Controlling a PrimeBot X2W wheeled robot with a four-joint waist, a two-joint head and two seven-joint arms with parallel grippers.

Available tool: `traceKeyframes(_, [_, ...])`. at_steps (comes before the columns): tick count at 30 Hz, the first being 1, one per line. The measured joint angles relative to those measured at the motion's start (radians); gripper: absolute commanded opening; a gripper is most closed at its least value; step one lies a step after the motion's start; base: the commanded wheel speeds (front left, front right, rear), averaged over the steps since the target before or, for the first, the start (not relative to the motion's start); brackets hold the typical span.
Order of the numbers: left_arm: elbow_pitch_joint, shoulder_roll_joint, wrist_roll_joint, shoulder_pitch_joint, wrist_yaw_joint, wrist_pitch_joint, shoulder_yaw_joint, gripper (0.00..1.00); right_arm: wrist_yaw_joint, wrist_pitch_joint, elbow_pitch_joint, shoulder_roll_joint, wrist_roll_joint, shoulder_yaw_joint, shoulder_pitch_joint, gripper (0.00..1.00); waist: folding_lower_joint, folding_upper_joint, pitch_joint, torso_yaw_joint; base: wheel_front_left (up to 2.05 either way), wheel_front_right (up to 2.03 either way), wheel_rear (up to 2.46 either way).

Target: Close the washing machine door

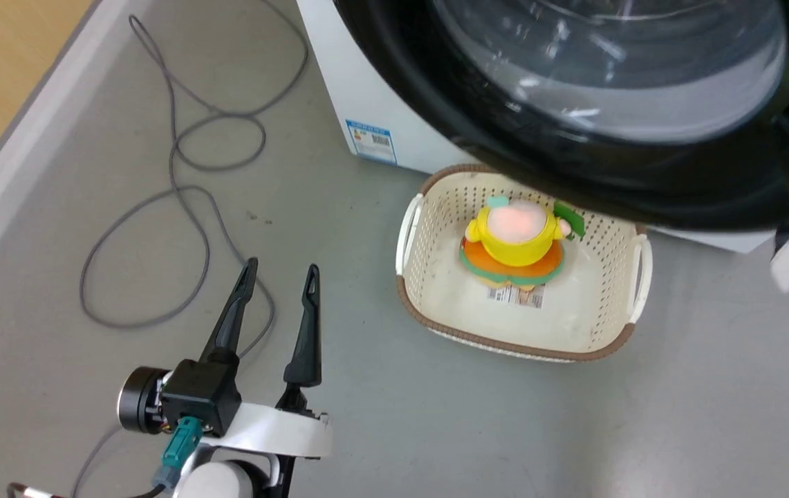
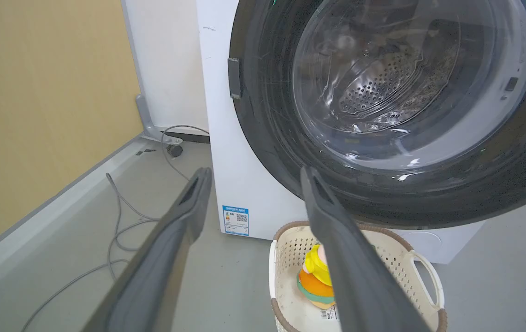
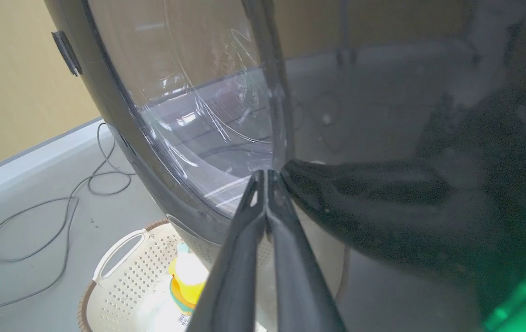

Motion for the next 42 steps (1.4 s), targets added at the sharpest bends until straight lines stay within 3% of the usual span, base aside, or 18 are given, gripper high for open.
traceKeyframes(11, [-0.005,-0.015,0.010,-0.036,-0.009,0.000,-0.018,1.00,0.001,0.020,0.228,-0.057,-0.008,-0.026,-0.231,0.00,0.0000,0.0000,0.057,0.023,0.00,0.00,0.00])
traceKeyframes(18, [0.000,-0.017,0.010,-0.044,-0.009,0.000,-0.022,1.00,0.015,0.002,0.344,-0.034,-0.010,-0.025,-0.296,0.00,0.0000,0.0000,0.064,0.033,0.00,0.00,0.00])
traceKeyframes(25, [0.017,-0.017,0.009,-0.040,-0.008,0.000,-0.021,1.00,0.007,-0.073,0.414,-0.018,-0.003,-0.006,-0.294,0.00,0.0000,0.0000,0.012,0.020,0.00,0.00,0.00])
traceKeyframes(36, [0.059,-0.016,0.016,0.019,-0.024,0.000,0.020,1.00,-0.001,-0.172,0.312,0.036,0.070,0.121,-0.044,0.00,-0.0001,0.0000,-0.134,-0.057,0.00,0.00,0.00])
traceKeyframes(42, [0.091,-0.009,0.016,0.065,-0.028,0.000,0.049,1.00,-0.001,-0.184,0.174,0.086,0.069,0.084,0.126,0.00,-0.0001,0.0000,-0.201,-0.122,0.00,0.00,0.00])
